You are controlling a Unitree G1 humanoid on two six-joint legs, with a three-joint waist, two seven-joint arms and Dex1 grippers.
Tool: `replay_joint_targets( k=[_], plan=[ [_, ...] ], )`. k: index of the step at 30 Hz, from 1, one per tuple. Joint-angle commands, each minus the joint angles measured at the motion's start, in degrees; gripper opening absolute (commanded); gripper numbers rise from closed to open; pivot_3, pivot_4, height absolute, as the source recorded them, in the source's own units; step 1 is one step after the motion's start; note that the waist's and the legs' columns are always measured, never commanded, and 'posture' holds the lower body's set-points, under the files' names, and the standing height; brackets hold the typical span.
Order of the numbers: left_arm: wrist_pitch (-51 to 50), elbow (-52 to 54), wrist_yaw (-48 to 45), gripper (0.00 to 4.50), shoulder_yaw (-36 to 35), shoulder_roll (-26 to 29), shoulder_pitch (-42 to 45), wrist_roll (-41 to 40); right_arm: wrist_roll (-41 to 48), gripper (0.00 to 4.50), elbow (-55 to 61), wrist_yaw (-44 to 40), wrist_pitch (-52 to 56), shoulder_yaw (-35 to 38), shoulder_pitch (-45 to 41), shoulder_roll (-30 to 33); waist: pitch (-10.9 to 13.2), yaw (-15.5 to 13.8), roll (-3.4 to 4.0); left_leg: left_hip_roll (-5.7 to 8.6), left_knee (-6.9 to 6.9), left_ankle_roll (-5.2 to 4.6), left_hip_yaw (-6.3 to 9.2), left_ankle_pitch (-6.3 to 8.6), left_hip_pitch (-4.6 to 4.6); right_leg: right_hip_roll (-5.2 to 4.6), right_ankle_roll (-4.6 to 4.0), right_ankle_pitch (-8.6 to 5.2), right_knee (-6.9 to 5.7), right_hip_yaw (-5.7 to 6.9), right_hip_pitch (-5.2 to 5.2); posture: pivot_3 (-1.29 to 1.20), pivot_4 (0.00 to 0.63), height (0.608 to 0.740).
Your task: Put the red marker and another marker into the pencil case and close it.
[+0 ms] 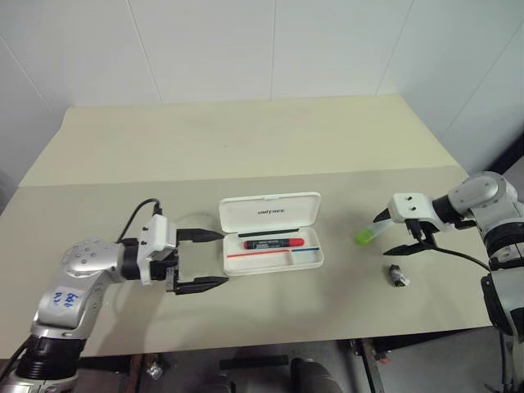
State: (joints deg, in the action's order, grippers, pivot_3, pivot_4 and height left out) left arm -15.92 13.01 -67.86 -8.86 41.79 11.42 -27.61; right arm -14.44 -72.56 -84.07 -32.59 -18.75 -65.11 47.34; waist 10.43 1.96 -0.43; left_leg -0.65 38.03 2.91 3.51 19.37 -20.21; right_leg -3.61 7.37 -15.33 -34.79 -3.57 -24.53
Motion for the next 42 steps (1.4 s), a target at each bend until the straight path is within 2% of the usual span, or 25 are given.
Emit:
replay_joint_targets(
  k=[1,9,18,30,33,39,42],
  plan=[
    [1.12,2.69,0.76,4.37,-2.71,1.04,-1.52,-1.55,-4.03,4.5,-1.59,4.43,-1.41,-1.44,-2.76,-0.82,0.0,0.01,0.0,0.0,0.0,0.01,0.0,0.0,0.0,-0.01,0.0,0.0,-0.02,0.0,0.0,0.0,0.15,0.74],
    [0.35,6.46,2.95,4.37,-3.39,0.69,-5.1,-2.14,-11.91,4.5,-3.5,12.83,-2.18,-4.47,-6.48,-3.3,0.0,0.59,0.0,0.01,0.05,0.0,0.0,0.0,0.07,-0.01,-0.02,0.01,-0.19,-0.04,0.01,0.0,0.15,0.74],
    [0.43,6.3,3.64,4.37,-2.82,1.2,-4.27,-2.23,-20.03,4.5,-4.8,17.67,-5.07,-10.69,-9.11,-5.42,-0.06,1.29,-0.1,0.03,0.21,-0.03,0.01,-0.01,0.13,-0.01,-0.06,0.15,-0.24,-0.06,0.13,0.0,0.15,0.74],
    [0.81,6.4,3.58,4.37,-1.87,1.04,-3.86,-1.72,-19.32,4.5,-5.57,9.82,-7.38,-9.85,-8.01,-10.25,-0.15,1.6,-0.25,-0.12,-0.05,-0.02,0.03,-0.03,0.33,0.12,-0.22,0.12,-0.26,-0.03,0.15,0.0,0.15,0.74],
    [0.84,6.56,3.4,4.5,-1.55,1.08,-3.87,-1.66,-19.88,3.86,-5.49,8.95,-8.89,-10.35,-7.25,-10.66,-0.16,1.6,-0.26,-0.18,-0.17,-0.01,0.05,-0.03,0.37,0.17,-0.28,0.06,-0.25,0.02,0.15,0.0,0.15,0.74],
    [0.88,6.59,3.26,4.5,-1.25,1.19,-3.79,-1.64,-20.38,1.68,-5.51,10.27,-10.9,-10.45,-5.68,-10.85,-0.29,2.14,-0.53,-0.18,-0.21,-0.02,0.03,-0.02,0.73,0.17,-0.32,0.04,-0.21,0.02,0.48,0.0,0.15,0.74],
    [1.03,6.79,3.17,4.5,-0.85,1.16,-3.97,-1.41,-19.83,1.68,-5.44,10.29,-11.69,-10.0,-4.99,-10.94,-0.28,2.7,-0.53,-0.18,-0.27,-0.03,0.08,-0.01,1.27,0.17,-0.36,-0.02,-0.17,0.04,0.99,0.0,0.15,0.74]
  ],
)
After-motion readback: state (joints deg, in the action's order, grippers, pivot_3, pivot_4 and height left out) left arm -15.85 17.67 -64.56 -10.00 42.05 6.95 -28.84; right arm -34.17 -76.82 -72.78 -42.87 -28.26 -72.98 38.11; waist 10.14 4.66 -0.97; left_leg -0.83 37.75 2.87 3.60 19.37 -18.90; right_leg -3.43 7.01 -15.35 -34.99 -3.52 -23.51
